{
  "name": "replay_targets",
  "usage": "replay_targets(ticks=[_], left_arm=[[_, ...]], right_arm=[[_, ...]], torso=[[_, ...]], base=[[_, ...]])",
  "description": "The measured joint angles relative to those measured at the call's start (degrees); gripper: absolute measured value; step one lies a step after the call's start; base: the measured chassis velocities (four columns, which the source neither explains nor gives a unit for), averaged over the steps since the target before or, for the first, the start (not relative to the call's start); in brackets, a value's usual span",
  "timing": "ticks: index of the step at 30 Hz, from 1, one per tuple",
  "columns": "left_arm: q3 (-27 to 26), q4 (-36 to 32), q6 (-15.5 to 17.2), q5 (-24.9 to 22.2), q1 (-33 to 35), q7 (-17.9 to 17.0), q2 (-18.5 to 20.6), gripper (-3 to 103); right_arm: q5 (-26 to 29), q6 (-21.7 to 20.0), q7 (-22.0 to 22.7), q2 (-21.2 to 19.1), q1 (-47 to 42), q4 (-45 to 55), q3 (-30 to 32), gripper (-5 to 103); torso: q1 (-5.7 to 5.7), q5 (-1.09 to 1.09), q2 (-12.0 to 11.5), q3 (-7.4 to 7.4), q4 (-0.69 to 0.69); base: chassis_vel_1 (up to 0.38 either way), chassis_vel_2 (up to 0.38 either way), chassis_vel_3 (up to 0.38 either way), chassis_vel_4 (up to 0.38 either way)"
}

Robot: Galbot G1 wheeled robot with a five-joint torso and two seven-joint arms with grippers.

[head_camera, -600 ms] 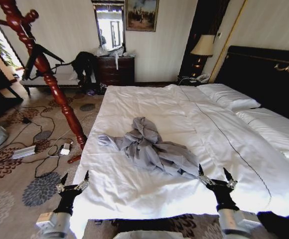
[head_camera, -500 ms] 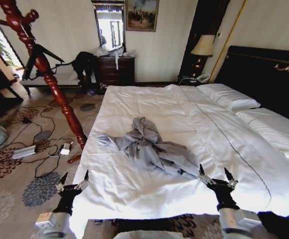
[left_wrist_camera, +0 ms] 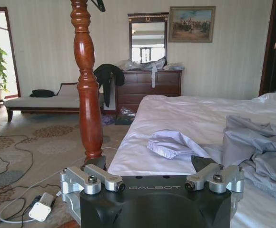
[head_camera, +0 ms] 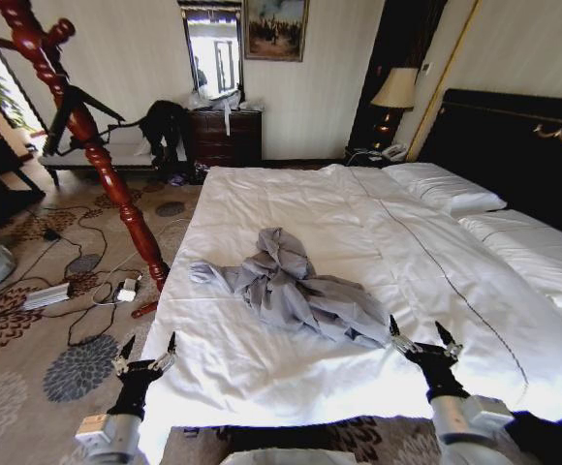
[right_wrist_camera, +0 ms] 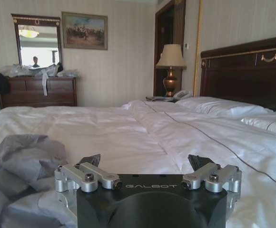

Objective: Pick up the clothes from the bed and hang them on the clothes hanger.

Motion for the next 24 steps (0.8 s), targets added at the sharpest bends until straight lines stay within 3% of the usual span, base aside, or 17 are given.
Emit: replay_targets(ticks=[12, 24], left_arm=[[0.02, 0.68, 0.65, 0.27, -0.37, -1.2, -0.66, 100], [0.34, 0.95, 1.19, 0.16, -0.65, -1.35, -0.72, 100]], right_arm=[[0.09, -1.99, 2.49, -1.7, 4.22, -10.79, -6.26, 100], [-0.54, -4.7, 2.34, -9.72, 10.34, -19.91, -7.49, 101]], torso=[[0.0, 0.0, 0.0, 0.0, -0.01], [0.0, 0.0, 0.0, 0.0, 0.0]], base=[[0.0, 0.0, 0.0, 0.0], [0.0, 0.0, 0.0, 0.0]])
